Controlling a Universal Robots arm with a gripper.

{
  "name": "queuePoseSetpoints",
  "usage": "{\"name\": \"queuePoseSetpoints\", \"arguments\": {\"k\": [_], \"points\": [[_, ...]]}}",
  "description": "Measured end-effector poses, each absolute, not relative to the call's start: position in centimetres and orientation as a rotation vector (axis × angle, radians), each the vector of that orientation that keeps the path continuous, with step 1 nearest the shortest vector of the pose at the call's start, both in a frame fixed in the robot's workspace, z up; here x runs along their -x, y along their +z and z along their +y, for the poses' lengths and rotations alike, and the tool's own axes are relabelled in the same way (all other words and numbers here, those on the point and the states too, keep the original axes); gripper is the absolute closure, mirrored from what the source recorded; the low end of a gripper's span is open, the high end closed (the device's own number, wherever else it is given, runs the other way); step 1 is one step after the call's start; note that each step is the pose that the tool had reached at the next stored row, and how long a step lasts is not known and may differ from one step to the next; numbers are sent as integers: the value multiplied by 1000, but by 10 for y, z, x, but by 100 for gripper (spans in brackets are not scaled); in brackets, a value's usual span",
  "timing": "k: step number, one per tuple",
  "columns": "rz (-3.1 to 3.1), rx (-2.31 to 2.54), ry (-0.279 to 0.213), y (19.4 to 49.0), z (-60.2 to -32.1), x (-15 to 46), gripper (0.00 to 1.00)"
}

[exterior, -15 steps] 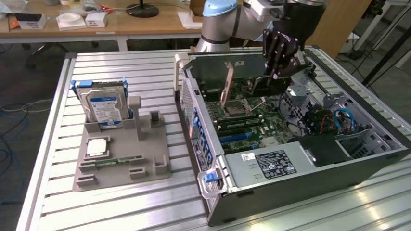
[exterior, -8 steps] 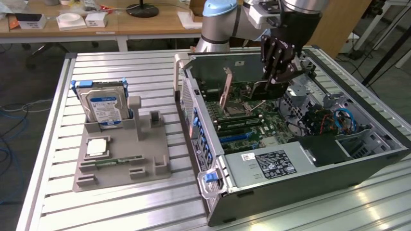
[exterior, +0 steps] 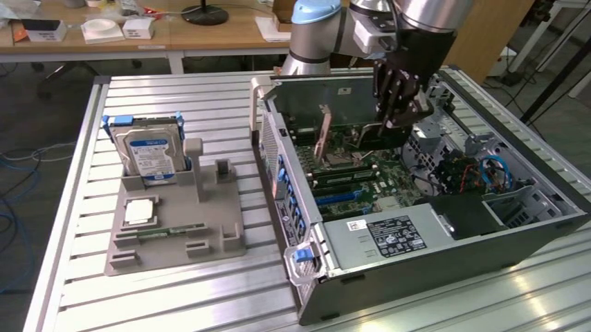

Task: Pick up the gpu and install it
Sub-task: 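Insert the gpu into the slot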

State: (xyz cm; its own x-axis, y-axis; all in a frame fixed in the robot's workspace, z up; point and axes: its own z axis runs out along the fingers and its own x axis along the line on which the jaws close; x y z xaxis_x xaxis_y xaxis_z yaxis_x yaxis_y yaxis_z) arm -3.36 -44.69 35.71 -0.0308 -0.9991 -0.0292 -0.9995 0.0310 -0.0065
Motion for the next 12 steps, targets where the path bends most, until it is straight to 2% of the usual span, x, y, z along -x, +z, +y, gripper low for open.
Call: {"name": "queuePoseSetpoints", "arguments": {"k": [12], "points": [[2274, 2131, 23, 346, -447, 34, 74]]}}
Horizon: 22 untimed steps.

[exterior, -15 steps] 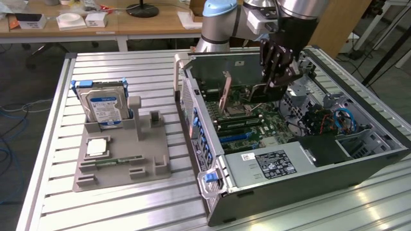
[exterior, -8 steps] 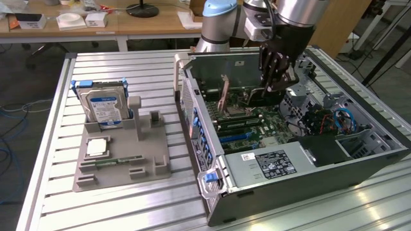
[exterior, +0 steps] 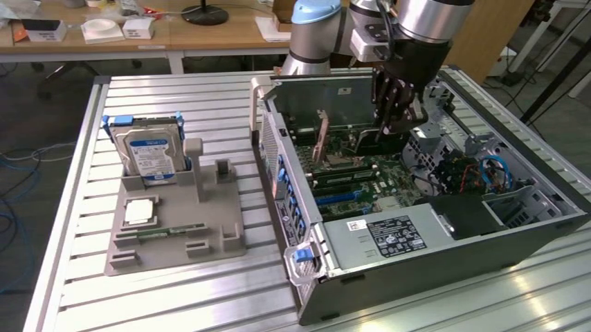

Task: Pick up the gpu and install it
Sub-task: 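Insert the gpu into the slot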

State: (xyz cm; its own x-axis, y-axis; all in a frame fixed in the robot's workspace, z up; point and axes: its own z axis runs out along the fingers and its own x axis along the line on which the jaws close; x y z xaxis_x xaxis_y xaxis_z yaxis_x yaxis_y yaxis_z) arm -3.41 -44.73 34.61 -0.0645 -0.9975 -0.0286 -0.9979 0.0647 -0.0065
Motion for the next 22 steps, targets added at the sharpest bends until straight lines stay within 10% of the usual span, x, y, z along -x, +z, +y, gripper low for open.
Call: {"name": "queuePoseSetpoints", "arguments": {"k": [22], "points": [[2273, 2131, 23, 340, -447, 34, 74]]}}
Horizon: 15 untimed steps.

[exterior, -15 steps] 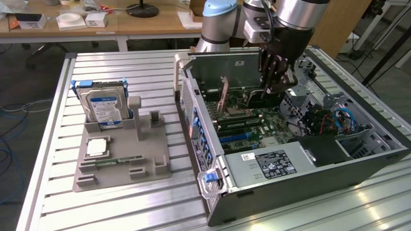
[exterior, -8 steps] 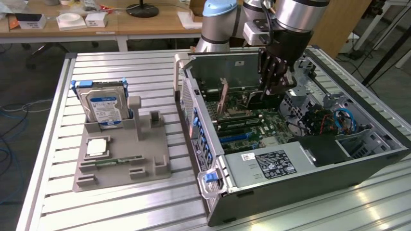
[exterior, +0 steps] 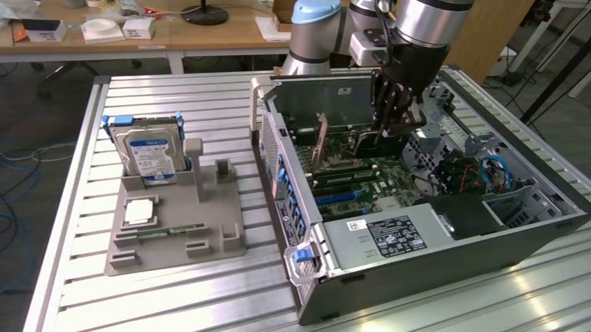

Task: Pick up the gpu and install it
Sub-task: 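Insert the gpu into the slot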

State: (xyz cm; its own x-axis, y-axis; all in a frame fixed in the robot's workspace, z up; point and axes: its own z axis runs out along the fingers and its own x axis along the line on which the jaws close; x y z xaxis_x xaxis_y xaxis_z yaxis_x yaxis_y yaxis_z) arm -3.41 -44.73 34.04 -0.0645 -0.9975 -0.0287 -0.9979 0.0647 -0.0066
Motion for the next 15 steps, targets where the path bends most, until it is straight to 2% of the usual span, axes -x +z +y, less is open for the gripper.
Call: {"name": "queuePoseSetpoints", "arguments": {"k": [15], "points": [[2277, 2127, 23, 339, -446, 44, 74]]}}
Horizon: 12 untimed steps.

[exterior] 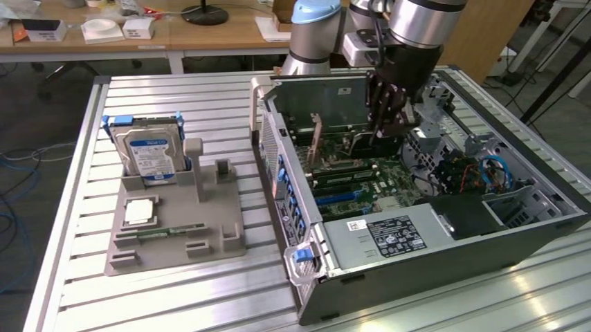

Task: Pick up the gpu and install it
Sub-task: 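Insert the gpu into the slot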

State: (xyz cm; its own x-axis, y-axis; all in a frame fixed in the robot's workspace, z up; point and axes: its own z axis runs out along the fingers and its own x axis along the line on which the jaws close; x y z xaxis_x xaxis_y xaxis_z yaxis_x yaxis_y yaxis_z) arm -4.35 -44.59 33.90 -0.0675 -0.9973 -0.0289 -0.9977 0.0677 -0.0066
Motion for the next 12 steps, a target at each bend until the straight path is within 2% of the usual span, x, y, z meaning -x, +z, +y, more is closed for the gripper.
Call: {"name": "queuePoseSetpoints", "arguments": {"k": [12], "points": [[2278, 2126, 23, 338, -446, 48, 74]]}}
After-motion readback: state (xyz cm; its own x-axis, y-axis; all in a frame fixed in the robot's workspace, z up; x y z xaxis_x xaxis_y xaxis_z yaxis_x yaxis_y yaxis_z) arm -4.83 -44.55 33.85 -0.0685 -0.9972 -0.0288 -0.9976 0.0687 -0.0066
